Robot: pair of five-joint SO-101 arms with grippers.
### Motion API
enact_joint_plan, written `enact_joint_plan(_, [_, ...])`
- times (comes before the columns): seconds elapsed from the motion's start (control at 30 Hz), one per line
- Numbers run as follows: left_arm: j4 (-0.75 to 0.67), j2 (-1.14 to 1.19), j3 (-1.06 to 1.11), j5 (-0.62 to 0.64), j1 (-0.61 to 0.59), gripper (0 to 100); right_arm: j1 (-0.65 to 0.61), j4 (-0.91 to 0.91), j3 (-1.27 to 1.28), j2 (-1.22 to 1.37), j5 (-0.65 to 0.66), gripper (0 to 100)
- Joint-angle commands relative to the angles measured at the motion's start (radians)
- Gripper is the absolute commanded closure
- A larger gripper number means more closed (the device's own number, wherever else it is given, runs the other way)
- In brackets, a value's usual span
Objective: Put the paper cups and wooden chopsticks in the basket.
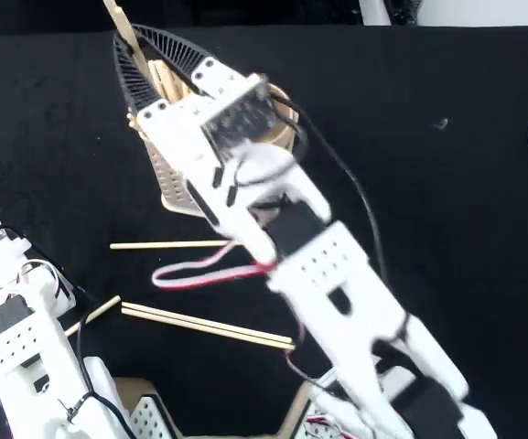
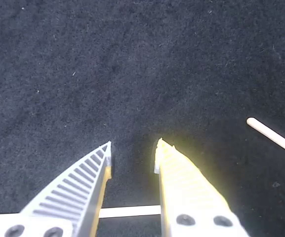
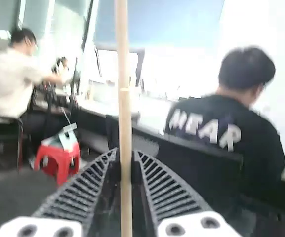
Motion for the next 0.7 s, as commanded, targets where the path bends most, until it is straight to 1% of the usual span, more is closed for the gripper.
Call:
enact_joint_plan(0.0, [-0.018, -0.005, -0.041, 0.011, -0.005, 85, 0.044, -0.032, -0.008, 0.051, -0.006, 98.8])
enact_joint_plan(0.33, [-0.018, -0.005, -0.041, 0.011, -0.002, 85, 0.054, -0.038, 0.202, 0.059, -0.006, 98.5])
enact_joint_plan(0.37, [-0.018, -0.005, -0.041, 0.011, -0.002, 85, 0.054, -0.034, 0.206, 0.059, -0.006, 97.7])
enact_joint_plan(0.43, [-0.018, -0.005, -0.041, 0.011, -0.002, 85, 0.054, -0.029, 0.211, 0.054, -0.006, 91.1])
enact_joint_plan(0.5, [-0.018, -0.005, -0.041, 0.011, -0.001, 85, 0.052, 0.025, 0.189, 0.053, -0.008, 84.3])
enact_joint_plan(0.67, [-0.018, -0.005, -0.039, 0.011, -0.001, 85, 0.052, 0.250, 0.021, 0.054, -0.008, 84.8])
